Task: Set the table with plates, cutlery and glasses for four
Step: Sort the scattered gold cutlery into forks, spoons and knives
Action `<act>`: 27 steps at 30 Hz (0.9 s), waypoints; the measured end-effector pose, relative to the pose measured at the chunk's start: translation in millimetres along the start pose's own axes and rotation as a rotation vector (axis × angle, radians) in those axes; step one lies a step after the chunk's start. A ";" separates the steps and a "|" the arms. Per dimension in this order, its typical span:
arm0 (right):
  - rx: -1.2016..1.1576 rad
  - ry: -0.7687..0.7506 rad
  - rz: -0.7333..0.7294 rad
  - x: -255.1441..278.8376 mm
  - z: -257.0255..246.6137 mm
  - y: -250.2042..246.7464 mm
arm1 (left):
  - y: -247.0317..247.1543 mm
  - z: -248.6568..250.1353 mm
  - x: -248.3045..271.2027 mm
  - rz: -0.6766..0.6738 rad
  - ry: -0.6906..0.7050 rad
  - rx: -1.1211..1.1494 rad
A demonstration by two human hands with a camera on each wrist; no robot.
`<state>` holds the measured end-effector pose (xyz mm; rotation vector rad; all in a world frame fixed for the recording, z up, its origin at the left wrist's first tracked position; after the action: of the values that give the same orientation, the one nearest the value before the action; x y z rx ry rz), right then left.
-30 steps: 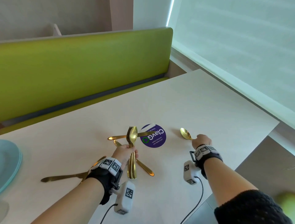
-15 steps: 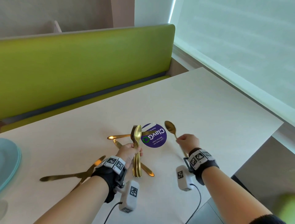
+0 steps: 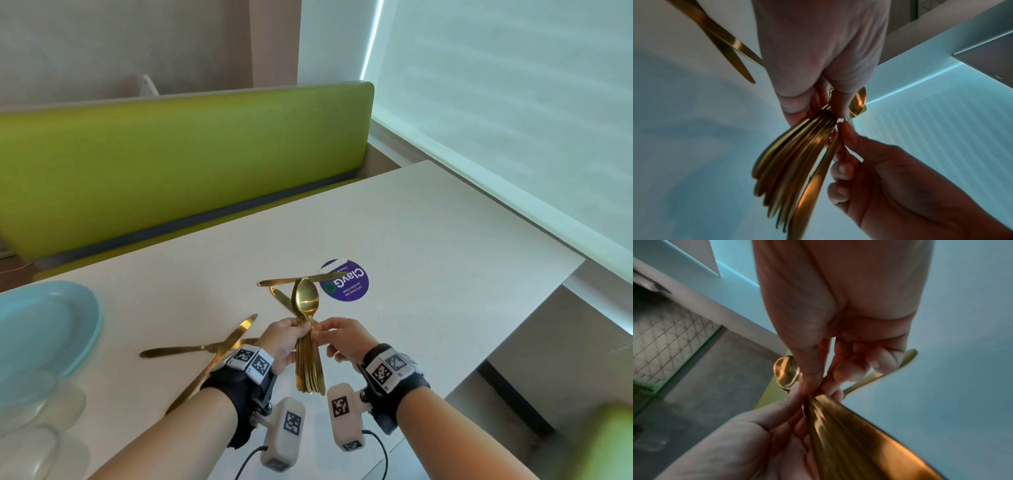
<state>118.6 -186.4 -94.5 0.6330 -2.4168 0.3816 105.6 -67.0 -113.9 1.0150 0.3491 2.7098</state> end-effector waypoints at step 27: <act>0.735 0.222 0.023 105.9 44.9 211.3 | -208.8 -151.5 257.5 0.246 -0.284 -1.275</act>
<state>-87.9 -63.1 -88.6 0.8107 -2.0352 1.3046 -158.1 184.2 -129.4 0.9505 -1.4153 2.1332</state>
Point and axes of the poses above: each hand's wrist, its own x-axis away from the middle knuckle, its own y-axis out of the palm, z = x × y, the point moved 9 cm from there along -x, towards the middle knuckle, and after that the axes turned 13 degrees about -z, right-handed, at the moved point
